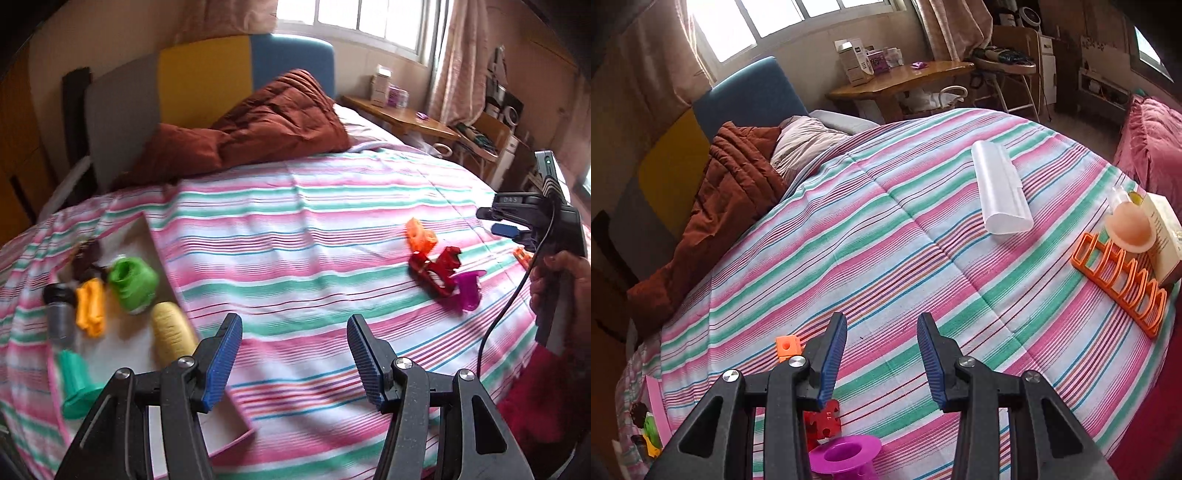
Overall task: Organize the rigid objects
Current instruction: 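Move the right tool back to the toys while the left tool reaches the red cylinder, then close the left tool on the red cylinder and lift it while the right tool reaches the magenta cup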
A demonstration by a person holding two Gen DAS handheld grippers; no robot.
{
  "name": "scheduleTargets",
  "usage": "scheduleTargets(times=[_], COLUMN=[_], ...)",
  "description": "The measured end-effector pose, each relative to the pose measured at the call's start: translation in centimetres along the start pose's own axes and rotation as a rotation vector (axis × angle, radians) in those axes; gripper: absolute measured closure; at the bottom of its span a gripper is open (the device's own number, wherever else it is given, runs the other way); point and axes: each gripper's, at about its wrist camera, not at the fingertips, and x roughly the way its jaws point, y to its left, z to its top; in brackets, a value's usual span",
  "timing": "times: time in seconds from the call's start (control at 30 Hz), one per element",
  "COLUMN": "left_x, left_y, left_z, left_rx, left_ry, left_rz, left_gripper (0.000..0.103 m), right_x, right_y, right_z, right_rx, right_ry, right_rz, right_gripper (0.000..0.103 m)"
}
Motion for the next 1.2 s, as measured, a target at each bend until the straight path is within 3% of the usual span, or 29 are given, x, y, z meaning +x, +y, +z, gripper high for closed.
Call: scheduleTargets(times=[0.2,0.3,0.53,0.6,0.87,1.0,1.2], left_x=[4.1,5.7,9.3,10.2,14.9,14.6,11.9], left_y=[-3.4,-5.2,-8.7,-9.5,-11.8,-11.8,-8.8], left_z=[1.2,1.9,4.5,5.1,5.6,5.1,2.5], left_rx=[0.022,0.028,-0.047,-0.065,-0.054,-0.004,0.075], left_ry=[0.080,0.112,0.165,0.178,0.234,0.192,0.144], left_rz=[-0.094,-0.164,-0.288,-0.313,-0.268,-0.254,-0.216], left_gripper=[0.052,0.063,0.062,0.055,0.055,0.077,0.077], right_x=[0.0,-0.1,0.1,0.2,0.6,1.1,1.8], right_y=[0.4,0.6,0.6,0.6,0.3,0.6,1.0], right_z=[0.0,0.0,-0.1,-0.1,0.1,-0.1,-0.4], right_rx=[-0.010,-0.020,-0.009,-0.004,0.019,0.000,-0.021], right_ry=[0.007,0.004,0.017,0.022,0.039,0.067,0.111], right_rz=[0.023,0.031,0.054,0.060,0.083,0.090,0.105], right_gripper=[0.064,0.064,0.064,0.064,0.063,0.063,0.064])
